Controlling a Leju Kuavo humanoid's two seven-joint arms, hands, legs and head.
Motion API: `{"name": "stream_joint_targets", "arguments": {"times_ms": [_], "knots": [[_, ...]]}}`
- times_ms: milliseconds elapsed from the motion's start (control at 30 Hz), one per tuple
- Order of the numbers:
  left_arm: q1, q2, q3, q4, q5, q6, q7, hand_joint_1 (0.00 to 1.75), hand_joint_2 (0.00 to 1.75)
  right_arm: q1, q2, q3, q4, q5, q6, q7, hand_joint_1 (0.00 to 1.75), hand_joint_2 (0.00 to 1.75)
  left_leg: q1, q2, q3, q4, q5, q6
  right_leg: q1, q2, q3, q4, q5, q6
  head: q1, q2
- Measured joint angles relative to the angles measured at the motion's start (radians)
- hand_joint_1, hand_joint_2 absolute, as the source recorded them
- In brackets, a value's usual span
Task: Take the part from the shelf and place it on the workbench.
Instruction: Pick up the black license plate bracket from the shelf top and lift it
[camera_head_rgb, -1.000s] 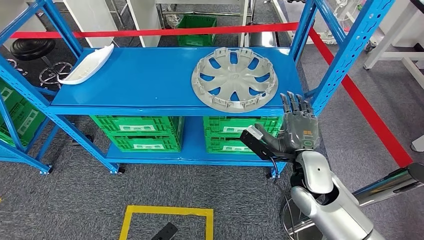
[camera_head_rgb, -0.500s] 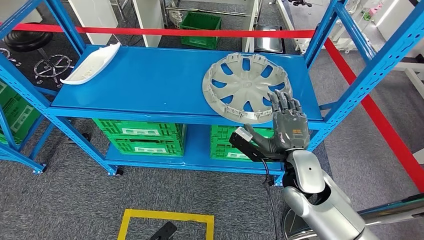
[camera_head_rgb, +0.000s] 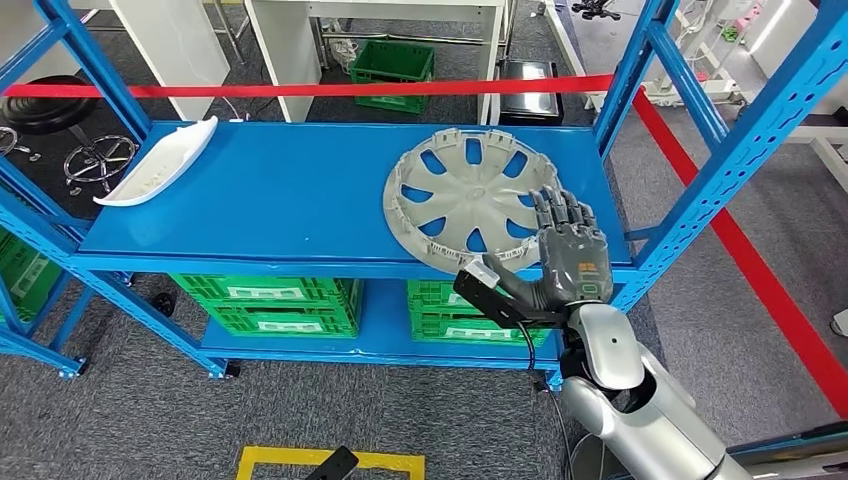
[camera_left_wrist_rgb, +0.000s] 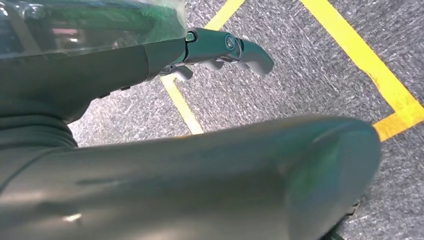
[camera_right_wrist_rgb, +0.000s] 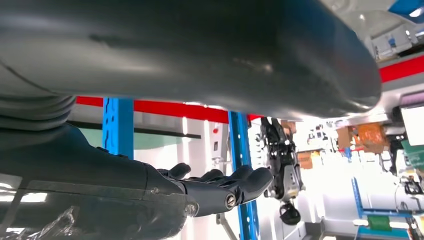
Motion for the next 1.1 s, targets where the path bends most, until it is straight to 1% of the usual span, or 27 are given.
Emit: {"name": "stream_joint_targets", "arguments": {"times_ms": [33, 67, 100, 133, 167, 200, 267, 300, 333, 367, 400, 467, 500, 533, 567, 600, 633, 667, 700, 733, 800, 867, 1033, 1100], "knots": [[0.002, 0.001, 0.0, 0.0, 0.0, 0.0, 0.0, 0.0, 0.0, 0.004, 0.0, 0.001, 0.0, -0.001, 0.0, 0.0, 0.0, 0.0, 0.002, 0.0, -0.018, 0.004, 0.012, -0.006, -0.002, 0.001, 0.012, 0.001, -0.01, 0.003, -0.001, 0.0], [0.003, 0.002, 0.0, 0.0, 0.0, 0.0, 0.0, 0.0, 0.0, 0.006, 0.0, 0.002, 0.0, -0.002, 0.001, 0.0, 0.0, 0.0, 0.004, 0.0, -0.021, -0.026, 0.046, -0.011, -0.005, 0.002, 0.024, 0.003, -0.02, 0.007, -0.001, 0.0], [0.004, 0.003, 0.0, 0.001, -0.001, 0.0, 0.0, 0.0, 0.0, 0.007, 0.001, 0.003, 0.0, -0.003, 0.001, 0.0, 0.0, 0.0, 0.007, 0.0, -0.013, -0.081, 0.098, -0.016, -0.008, 0.002, 0.037, 0.006, -0.032, 0.012, -0.002, 0.0], [0.004, 0.003, 0.0, 0.001, -0.001, 0.0, 0.0, 0.0, 0.0, 0.007, 0.001, 0.003, 0.0, -0.004, 0.001, 0.0, 0.0, 0.0, 0.008, 0.0, -0.003, -0.136, 0.144, -0.019, -0.01, 0.003, 0.05, 0.009, -0.043, 0.019, -0.003, 0.0], [0.005, 0.003, 0.0, 0.001, -0.001, 0.0, -0.001, 0.0, 0.0, 0.007, 0.002, 0.004, 0.0, -0.005, 0.002, 0.0, 0.0, 0.0, 0.007, 0.001, 0.007, -0.185, 0.168, -0.017, -0.011, 0.004, 0.057, 0.013, -0.053, 0.026, -0.005, 0.0], [0.006, 0.003, 0.0, 0.001, -0.002, 0.0, -0.001, 0.0, 0.0, 0.008, 0.002, 0.005, 0.001, -0.006, 0.003, 0.001, 0.0, 0.0, 0.006, 0.002, 0.013, -0.212, 0.181, -0.01, -0.011, 0.004, 0.061, 0.016, -0.062, 0.034, -0.008, 0.0], [0.008, 0.004, 0.001, 0.001, -0.003, 0.001, -0.001, 0.0, 0.0, 0.009, 0.002, 0.007, 0.001, -0.008, 0.004, 0.001, 0.0, 0.0, 0.001, 0.005, 0.02, -0.224, 0.169, 0.016, -0.01, 0.005, 0.064, 0.023, -0.072, 0.046, -0.007, 0.0], [0.007, 0.004, 0.001, 0.002, -0.004, 0.001, -0.001, 0.0, 0.0, 0.009, 0.002, 0.006, 0.0, -0.009, 0.004, 0.001, 0.0, 0.0, 0.002, 0.004, 0.024, -0.222, 0.173, 0.026, -0.011, 0.004, 0.065, 0.027, -0.076, 0.051, -0.005, 0.0], [0.007, 0.004, 0.002, 0.002, -0.006, 0.002, -0.001, 0.0, 0.0, 0.008, 0.002, 0.005, 0.0, -0.009, 0.003, 0.001, 0.0, 0.0, 0.002, 0.004, 0.029, -0.223, 0.168, 0.035, -0.012, 0.002, 0.061, 0.042, -0.081, 0.055, -0.001, 0.0], [0.005, 0.004, 0.003, 0.002, -0.007, 0.002, -0.002, 0.0, 0.0, 0.006, 0.002, 0.004, 0.0, -0.009, 0.003, 0.002, 0.0, 0.0, 0.003, 0.003, 0.035, -0.224, 0.165, 0.041, -0.013, 0.001, 0.046, 0.072, -0.091, 0.059, 0.003, 0.0], [0.003, 0.004, 0.004, 0.002, -0.008, 0.002, -0.003, 0.0, 0.0, 0.005, 0.002, 0.003, 0.0, -0.01, 0.003, 0.002, 0.0, 0.0, 0.003, 0.002, 0.041, -0.225, 0.16, 0.046, -0.013, -0.001, 0.015, 0.124, -0.109, 0.062, 0.007, 0.0], [0.001, 0.004, 0.005, 0.002, -0.01, 0.003, -0.003, 0.0, 0.0, 0.007, 0.002, 0.004, 0.0, -0.012, 0.003, 0.002, 0.0, 0.0, -0.001, 0.002, 0.05, -0.225, 0.149, 0.054, -0.013, -0.002, -0.077, 0.258, -0.151, 0.065, 0.014, 0.0], [0.002, 0.004, 0.005, 0.002, -0.011, 0.003, -0.003, 0.0, 0.0, 0.01, 0.002, 0.004, 0.0, -0.013, 0.003, 0.002, 0.0, 0.0, -0.004, 0.001, 0.056, -0.225, 0.142, 0.056, -0.013, -0.002, -0.119, 0.306, -0.159, 0.064, 0.015, 0.0], [0.002, 0.004, 0.006, 0.002, -0.011, 0.003, -0.002, 0.0, 0.0, 0.012, 0.002, 0.005, 0.0, -0.014, 0.003, 0.002, 0.0, 0.0, -0.007, 0.0, 0.064, -0.225, 0.135, 0.057, -0.011, -0.002, -0.145, 0.32, -0.147, 0.06, 0.016, 0.0], [0.003, 0.004, 0.006, 0.002, -0.012, 0.004, -0.001, 0.0, 0.0, 0.013, 0.002, 0.004, 0.0, -0.015, 0.003, 0.003, 0.0, 0.0, -0.011, -0.001, 0.073, -0.225, 0.128, 0.058, -0.008, -0.002, -0.154, 0.298, -0.114, 0.052, 0.017, 0.0], [0.003, 0.004, 0.006, 0.002, -0.012, 0.006, 0.0, 0.0, 0.0, 0.014, 0.002, 0.004, 0.0, -0.016, 0.003, 0.004, 0.0, 0.0, -0.015, -0.003, 0.085, -0.225, 0.121, 0.058, -0.001, -0.002, -0.146, 0.242, -0.063, 0.039, 0.018, 0.0], [0.003, 0.002, 0.006, 0.002, -0.013, 0.007, 0.0, 0.0, 0.0, 0.014, 0.001, 0.003, 0.0, -0.017, 0.003, 0.005, 0.0, 0.0, -0.016, -0.003, 0.095, -0.226, 0.114, 0.058, 0.008, -0.002, -0.131, 0.177, -0.012, 0.021, 0.017, 0.0], [0.003, 0.001, 0.006, 0.002, -0.014, 0.009, 0.001, 0.0, 0.0, 0.014, 0.001, 0.002, 0.0, -0.018, 0.003, 0.006, 0.0, 0.0, -0.017, -0.003, 0.101, -0.228, 0.108, 0.056, 0.017, -0.002, -0.117, 0.119, 0.024, 0.005, 0.014, 0.0], [0.003, -0.001, 0.006, 0.002, -0.014, 0.01, 0.001, 0.0, 0.0, 0.015, 0.001, 0.002, 0.001, -0.019, 0.003, 0.006, 0.0, 0.0, -0.014, -0.003, 0.104, -0.231, 0.104, 0.052, 0.025, -0.001, -0.104, 0.075, 0.045, -0.006, 0.013, 0.0], [0.003, -0.004, 0.007, 0.002, -0.015, 0.01, 0.002, 0.0, 0.0, 0.015, 0.001, 0.002, 0.001, -0.021, 0.003, 0.007, 0.0, 0.0, -0.011, -0.002, 0.105, -0.232, 0.104, 0.048, 0.032, 0.0, -0.096, 0.053, 0.049, -0.013, 0.011, 0.0], [0.003, -0.006, 0.007, 0.002, -0.015, 0.009, 0.003, 0.0, 0.0, 0.016, 0.0, 0.001, 0.001, -0.025, 0.003, 0.009, 0.0, 0.0, -0.008, -0.002, 0.105, -0.231, 0.108, 0.041, 0.034, 0.004, -0.084, 0.033, 0.049, 0.002, 0.013, 0.0], [0.002, -0.007, 0.007, 0.002, -0.016, 0.009, 0.003, 0.0, 0.0, 0.016, -0.002, 0.001, 0.002, -0.027, 0.003, 0.012, 0.0, 0.0, -0.008, -0.002, 0.107, -0.231, 0.11, 0.039, 0.032, 0.005, -0.079, 0.028, 0.05, 0.015, 0.013, 0.0], [-0.001, -0.003, 0.007, 0.002, -0.022, 0.009, 0.006, 0.0, 0.0, 0.018, -0.002, 0.001, 0.006, -0.041, 0.003, 0.014, 0.0, 0.0, -0.009, -0.002, 0.12, -0.254, 0.097, 0.037, 0.031, 0.005, -0.08, 0.029, 0.043, 0.013, 0.012, 0.0], [-0.001, -0.001, 0.008, 0.003, -0.026, 0.009, 0.006, 0.0, 0.0, 0.02, -0.002, 0.0, 0.009, -0.067, 0.001, 0.012, 0.0, 0.0, -0.01, -0.002, 0.121, -0.256, 0.097, 0.036, 0.031, 0.004, -0.079, 0.029, 0.042, 0.012, 0.011, 0.0]]}}
